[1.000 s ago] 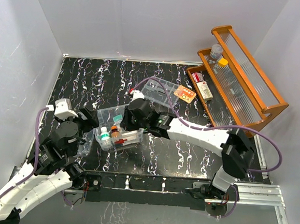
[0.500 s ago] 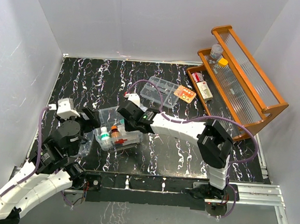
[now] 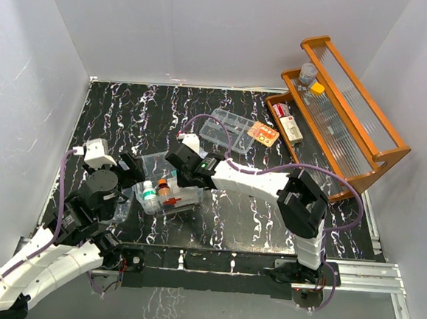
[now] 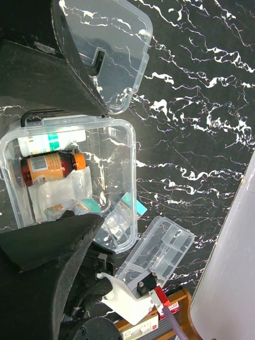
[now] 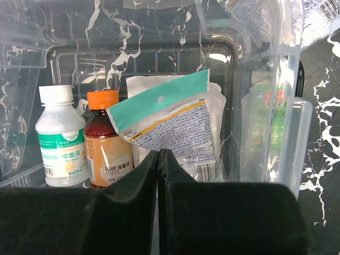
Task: Organize the medicine kit
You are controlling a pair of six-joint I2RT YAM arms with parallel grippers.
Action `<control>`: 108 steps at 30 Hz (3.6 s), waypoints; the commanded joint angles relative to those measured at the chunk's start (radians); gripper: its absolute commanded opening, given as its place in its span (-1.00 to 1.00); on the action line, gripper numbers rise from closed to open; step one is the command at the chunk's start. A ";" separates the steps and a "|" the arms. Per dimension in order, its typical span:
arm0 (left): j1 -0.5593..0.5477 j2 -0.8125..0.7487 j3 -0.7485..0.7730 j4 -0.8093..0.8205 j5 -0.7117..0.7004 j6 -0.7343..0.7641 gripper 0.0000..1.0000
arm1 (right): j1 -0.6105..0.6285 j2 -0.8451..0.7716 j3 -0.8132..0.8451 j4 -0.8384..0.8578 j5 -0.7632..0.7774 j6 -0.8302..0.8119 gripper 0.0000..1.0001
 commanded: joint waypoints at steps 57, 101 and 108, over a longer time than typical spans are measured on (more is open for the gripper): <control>0.000 0.059 0.050 0.047 0.065 0.057 0.49 | -0.457 -0.156 -0.344 0.454 -0.204 0.223 -0.15; 0.000 0.036 0.045 0.029 0.023 0.034 0.50 | -0.441 -0.125 -0.377 0.492 -0.095 0.260 -1.00; 0.000 0.036 0.039 0.042 0.026 0.041 0.50 | -0.441 -0.266 -0.473 0.390 -0.075 0.198 -1.00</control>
